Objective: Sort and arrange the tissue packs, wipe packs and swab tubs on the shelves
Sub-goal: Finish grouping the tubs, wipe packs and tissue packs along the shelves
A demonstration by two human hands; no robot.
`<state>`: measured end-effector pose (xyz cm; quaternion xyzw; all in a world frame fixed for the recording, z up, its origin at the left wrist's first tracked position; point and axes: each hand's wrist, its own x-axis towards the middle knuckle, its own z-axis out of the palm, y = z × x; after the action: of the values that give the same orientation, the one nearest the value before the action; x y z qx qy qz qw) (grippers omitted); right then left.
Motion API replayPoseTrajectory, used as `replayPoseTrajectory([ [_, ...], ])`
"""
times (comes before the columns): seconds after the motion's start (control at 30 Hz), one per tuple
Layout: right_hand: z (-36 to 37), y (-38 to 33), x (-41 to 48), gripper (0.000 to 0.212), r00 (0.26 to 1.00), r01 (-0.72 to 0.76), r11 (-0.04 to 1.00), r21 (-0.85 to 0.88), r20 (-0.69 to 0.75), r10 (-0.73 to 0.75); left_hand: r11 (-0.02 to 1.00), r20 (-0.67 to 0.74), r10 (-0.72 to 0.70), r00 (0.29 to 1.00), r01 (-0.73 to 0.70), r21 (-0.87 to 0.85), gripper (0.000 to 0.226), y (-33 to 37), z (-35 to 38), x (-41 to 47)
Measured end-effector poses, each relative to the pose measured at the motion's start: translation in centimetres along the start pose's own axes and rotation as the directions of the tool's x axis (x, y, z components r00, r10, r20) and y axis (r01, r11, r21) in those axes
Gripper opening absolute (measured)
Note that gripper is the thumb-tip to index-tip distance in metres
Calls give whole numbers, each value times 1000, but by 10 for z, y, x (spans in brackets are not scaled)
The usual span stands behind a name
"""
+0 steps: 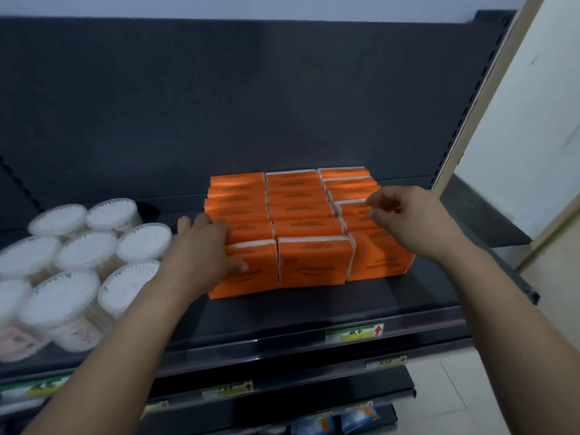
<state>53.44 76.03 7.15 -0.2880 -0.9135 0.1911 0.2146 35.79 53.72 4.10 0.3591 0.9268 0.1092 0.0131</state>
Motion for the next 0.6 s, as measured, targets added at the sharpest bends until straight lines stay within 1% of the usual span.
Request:
replayPoseTrajectory([
  [0.07,-6,14,4,19,998,-66,998,-22,-25,65,999,-27,45,999,-45,-3,63,10,-10,7],
  [0.13,-13,33,9,22,988,-138,990,-40,-70,135,992,-68,111,991,-114,-45,62,25,-16,16],
  [0.23,-22,65,13,29,958,-272,959,-72,-110,264,942,-163,239,957,-269,-201,46,56,-18,27],
  [0.33,-32,96,17,31,938,-341,935,-98,-108,331,858,-248,353,902,-418,-298,31,96,-16,42],
  [0.4,-38,113,19,30,934,-354,930,-100,-85,347,821,-259,411,874,-479,-310,27,125,-10,55],
  [0.47,-41,133,27,32,936,-351,927,-130,-36,349,798,-231,437,869,-494,-346,24,153,-2,69],
  [0.53,-40,153,38,33,938,-335,929,-158,39,345,777,-210,462,861,-508,-372,22,179,9,82],
  [0.6,-39,172,52,36,937,-293,939,-177,144,320,770,-212,473,855,-518,-373,21,204,19,94],
])
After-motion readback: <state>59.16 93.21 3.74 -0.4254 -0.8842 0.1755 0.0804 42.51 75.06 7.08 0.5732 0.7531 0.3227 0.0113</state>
